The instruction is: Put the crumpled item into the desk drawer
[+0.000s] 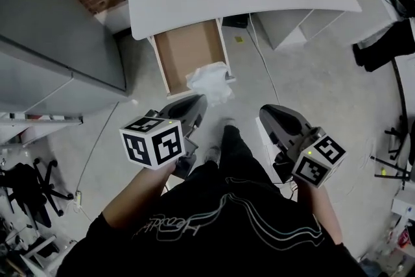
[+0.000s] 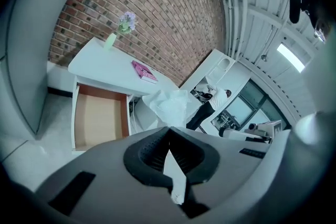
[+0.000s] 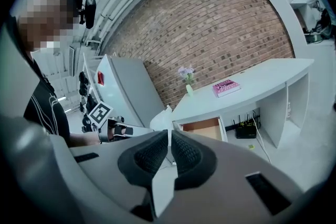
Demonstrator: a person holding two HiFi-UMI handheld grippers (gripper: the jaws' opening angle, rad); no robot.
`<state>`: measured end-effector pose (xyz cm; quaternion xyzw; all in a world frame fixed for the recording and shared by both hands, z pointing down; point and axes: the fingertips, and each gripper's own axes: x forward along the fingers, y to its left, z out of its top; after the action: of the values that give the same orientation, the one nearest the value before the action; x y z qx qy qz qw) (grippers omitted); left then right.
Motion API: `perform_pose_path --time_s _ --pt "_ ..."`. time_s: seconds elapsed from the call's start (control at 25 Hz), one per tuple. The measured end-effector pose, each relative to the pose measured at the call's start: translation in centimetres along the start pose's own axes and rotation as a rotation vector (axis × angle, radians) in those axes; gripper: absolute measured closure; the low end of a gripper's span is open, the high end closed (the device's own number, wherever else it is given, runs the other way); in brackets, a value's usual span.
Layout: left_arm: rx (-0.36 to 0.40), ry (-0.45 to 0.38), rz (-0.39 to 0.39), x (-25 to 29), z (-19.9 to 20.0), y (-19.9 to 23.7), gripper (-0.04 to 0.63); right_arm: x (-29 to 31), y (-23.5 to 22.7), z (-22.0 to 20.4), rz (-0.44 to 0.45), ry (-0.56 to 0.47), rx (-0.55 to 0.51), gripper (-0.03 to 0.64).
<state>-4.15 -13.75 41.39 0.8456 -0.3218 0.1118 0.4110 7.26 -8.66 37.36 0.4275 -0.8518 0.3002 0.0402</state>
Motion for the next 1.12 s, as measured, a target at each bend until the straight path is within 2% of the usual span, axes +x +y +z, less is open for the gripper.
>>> perform_pose_path --time_s 0.24,0.76,1.0,1.12 --pt "-0.030 0.031 0.090 3.7 1.3 4.7 0.574 3.7 -3.7 1.0 0.049 0.037 0.023 0.566" --pt "-0.093 0.128 0.226 11.5 2.8 13.7 0.574 13.2 -10.7 3.1 0.156 0.155 0.063 0.566" --pt "-0.106 0.204 0.253 15.5 1.2 18.0 0.574 15.5 -13.9 2.1 0.157 0.204 0.088 0.566" --pt "-0.138 0.256 0.254 17.4 -0.3 19.9 0.574 16.3 -15.3 1.5 0.154 0.226 0.109 0.568"
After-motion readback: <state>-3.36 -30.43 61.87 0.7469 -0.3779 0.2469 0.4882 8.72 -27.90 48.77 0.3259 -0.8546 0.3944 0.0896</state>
